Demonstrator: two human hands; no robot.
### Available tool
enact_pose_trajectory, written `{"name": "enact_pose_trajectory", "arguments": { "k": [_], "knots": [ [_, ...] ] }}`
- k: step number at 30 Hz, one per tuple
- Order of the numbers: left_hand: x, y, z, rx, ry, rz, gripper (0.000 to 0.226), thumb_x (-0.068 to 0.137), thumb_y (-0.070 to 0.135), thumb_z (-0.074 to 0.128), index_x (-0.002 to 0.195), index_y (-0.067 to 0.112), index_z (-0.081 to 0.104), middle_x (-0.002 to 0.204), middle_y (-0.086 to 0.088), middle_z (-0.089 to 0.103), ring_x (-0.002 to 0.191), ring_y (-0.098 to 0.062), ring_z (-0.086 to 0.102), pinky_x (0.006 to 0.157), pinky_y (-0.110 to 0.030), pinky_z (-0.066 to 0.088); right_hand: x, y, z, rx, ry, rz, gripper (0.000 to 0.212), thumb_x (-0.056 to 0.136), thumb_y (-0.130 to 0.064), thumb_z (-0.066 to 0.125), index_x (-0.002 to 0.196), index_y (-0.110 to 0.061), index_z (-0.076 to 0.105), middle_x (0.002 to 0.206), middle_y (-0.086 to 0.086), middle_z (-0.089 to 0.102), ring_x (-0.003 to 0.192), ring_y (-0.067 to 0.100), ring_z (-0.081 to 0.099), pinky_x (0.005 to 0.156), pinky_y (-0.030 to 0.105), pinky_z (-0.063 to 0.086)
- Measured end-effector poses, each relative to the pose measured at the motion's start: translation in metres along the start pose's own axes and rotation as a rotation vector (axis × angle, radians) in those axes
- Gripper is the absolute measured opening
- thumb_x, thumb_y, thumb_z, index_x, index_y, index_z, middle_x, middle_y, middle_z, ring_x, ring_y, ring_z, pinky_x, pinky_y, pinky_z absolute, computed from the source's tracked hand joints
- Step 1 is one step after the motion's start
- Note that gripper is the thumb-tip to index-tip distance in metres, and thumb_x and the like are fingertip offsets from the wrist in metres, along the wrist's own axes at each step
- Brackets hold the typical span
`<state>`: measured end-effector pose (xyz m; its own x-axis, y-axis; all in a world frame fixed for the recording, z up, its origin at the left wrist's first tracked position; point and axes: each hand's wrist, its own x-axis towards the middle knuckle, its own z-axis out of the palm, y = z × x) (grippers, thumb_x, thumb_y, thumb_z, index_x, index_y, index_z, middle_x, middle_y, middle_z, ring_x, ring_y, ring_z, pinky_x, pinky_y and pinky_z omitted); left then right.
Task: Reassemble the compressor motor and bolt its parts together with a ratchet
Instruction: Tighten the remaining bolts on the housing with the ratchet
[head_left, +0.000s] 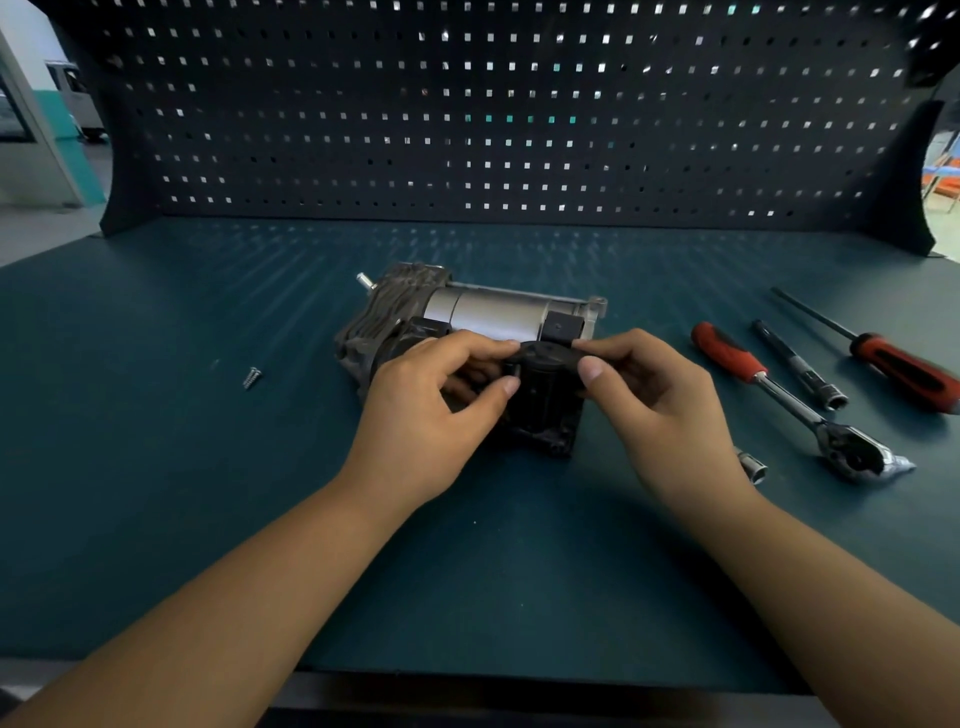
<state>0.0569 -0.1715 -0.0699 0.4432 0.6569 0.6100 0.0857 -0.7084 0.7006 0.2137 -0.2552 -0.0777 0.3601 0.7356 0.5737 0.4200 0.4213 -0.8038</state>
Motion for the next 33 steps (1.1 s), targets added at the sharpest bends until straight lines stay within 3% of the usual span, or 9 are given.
{"name": "enact_pose_trajectory", "arguments": {
  "k": [3, 10, 12, 15, 17, 21, 23, 29, 33],
  "knots": [
    [0.000, 0.002, 0.001, -0.051, 0.006, -0.030, 0.030, 0.081, 0.009, 0.072, 0.095, 0.035, 0.065, 0.080, 0.011, 0.067, 0.074, -0.002, 0.063, 0.069, -0.013, 0.050, 0.000, 0.000, 0.001, 0.001, 0.023, 0.013, 0.015, 0.090, -0.008, 0.060, 0.088, -0.022, 0.065, 0.077, -0.013, 0.068, 0.077, -0.001, 0.063, 0.073, 0.013, 0.049],
    [0.005, 0.005, 0.006, -0.089, 0.074, -0.121, 0.011, 0.083, 0.021, 0.070, 0.080, 0.031, 0.069, 0.074, 0.022, 0.069, 0.068, 0.006, 0.062, 0.061, -0.006, 0.044, 0.000, 0.003, 0.002, 0.008, 0.026, 0.015, 0.015, 0.088, -0.008, 0.063, 0.090, -0.023, 0.065, 0.079, -0.020, 0.069, 0.077, -0.007, 0.062, 0.071, 0.008, 0.046],
    [0.007, 0.005, 0.005, -0.092, 0.069, -0.147, 0.009, 0.082, 0.022, 0.071, 0.078, 0.031, 0.070, 0.075, 0.022, 0.069, 0.068, 0.005, 0.063, 0.061, -0.006, 0.044, 0.001, 0.005, 0.002, 0.036, 0.031, 0.046, 0.008, 0.090, -0.018, 0.063, 0.088, -0.024, 0.067, 0.085, -0.013, 0.071, 0.082, -0.001, 0.064, 0.076, 0.014, 0.050],
    [0.007, 0.005, 0.003, -0.070, 0.058, -0.157, 0.009, 0.082, 0.024, 0.071, 0.078, 0.032, 0.069, 0.077, 0.019, 0.070, 0.071, 0.003, 0.064, 0.064, -0.009, 0.047, 0.005, 0.008, -0.001, 0.202, 0.050, 0.185, 0.028, 0.088, -0.032, 0.047, 0.087, -0.020, 0.072, 0.097, 0.001, 0.073, 0.097, 0.014, 0.068, 0.088, 0.029, 0.054],
    [0.007, 0.005, 0.003, -0.047, 0.058, -0.164, 0.007, 0.082, 0.025, 0.070, 0.079, 0.032, 0.069, 0.076, 0.016, 0.070, 0.071, 0.002, 0.064, 0.066, -0.011, 0.049, 0.007, 0.008, -0.002, 0.215, 0.039, 0.200, 0.030, 0.087, -0.032, 0.047, 0.087, -0.023, 0.075, 0.099, 0.002, 0.073, 0.098, 0.015, 0.068, 0.091, 0.032, 0.053],
    [0.005, 0.007, 0.004, 0.018, 0.073, -0.161, 0.002, 0.084, 0.025, 0.069, 0.085, 0.024, 0.071, 0.076, 0.013, 0.070, 0.072, 0.003, 0.062, 0.064, -0.008, 0.047, 0.003, 0.003, -0.001, 0.079, -0.037, 0.079, 0.015, 0.086, -0.030, 0.059, 0.094, -0.031, 0.072, 0.099, -0.008, 0.072, 0.096, 0.005, 0.066, 0.085, 0.017, 0.051],
    [0.006, 0.008, 0.006, 0.083, 0.072, -0.136, 0.008, 0.085, 0.026, 0.068, 0.088, 0.020, 0.072, 0.077, 0.016, 0.068, 0.075, 0.006, 0.061, 0.064, -0.004, 0.043, 0.001, 0.002, 0.000, -0.007, -0.047, 0.034, 0.019, 0.089, -0.016, 0.063, 0.100, -0.031, 0.068, 0.097, -0.013, 0.072, 0.091, -0.003, 0.065, 0.078, 0.007, 0.045],
    [0.009, 0.012, 0.002, 0.151, 0.024, -0.135, 0.009, 0.087, 0.026, 0.066, 0.088, 0.018, 0.070, 0.073, 0.020, 0.061, 0.071, 0.016, 0.055, 0.063, 0.000, 0.039, -0.001, 0.000, 0.002, -0.048, -0.024, 0.026, 0.026, 0.090, -0.009, 0.060, 0.100, -0.032, 0.066, 0.089, -0.013, 0.072, 0.085, -0.001, 0.064, 0.075, 0.006, 0.044],
    [0.010, 0.016, -0.002, 0.181, -0.010, -0.121, 0.013, 0.086, 0.032, 0.065, 0.089, 0.021, 0.071, 0.078, 0.017, 0.066, 0.072, 0.012, 0.057, 0.064, 0.001, 0.039, -0.002, -0.002, 0.002, -0.059, -0.039, 0.027, 0.026, 0.091, -0.011, 0.060, 0.102, -0.033, 0.066, 0.092, -0.009, 0.072, 0.086, 0.001, 0.064, 0.077, 0.007, 0.044]
  ]
}}
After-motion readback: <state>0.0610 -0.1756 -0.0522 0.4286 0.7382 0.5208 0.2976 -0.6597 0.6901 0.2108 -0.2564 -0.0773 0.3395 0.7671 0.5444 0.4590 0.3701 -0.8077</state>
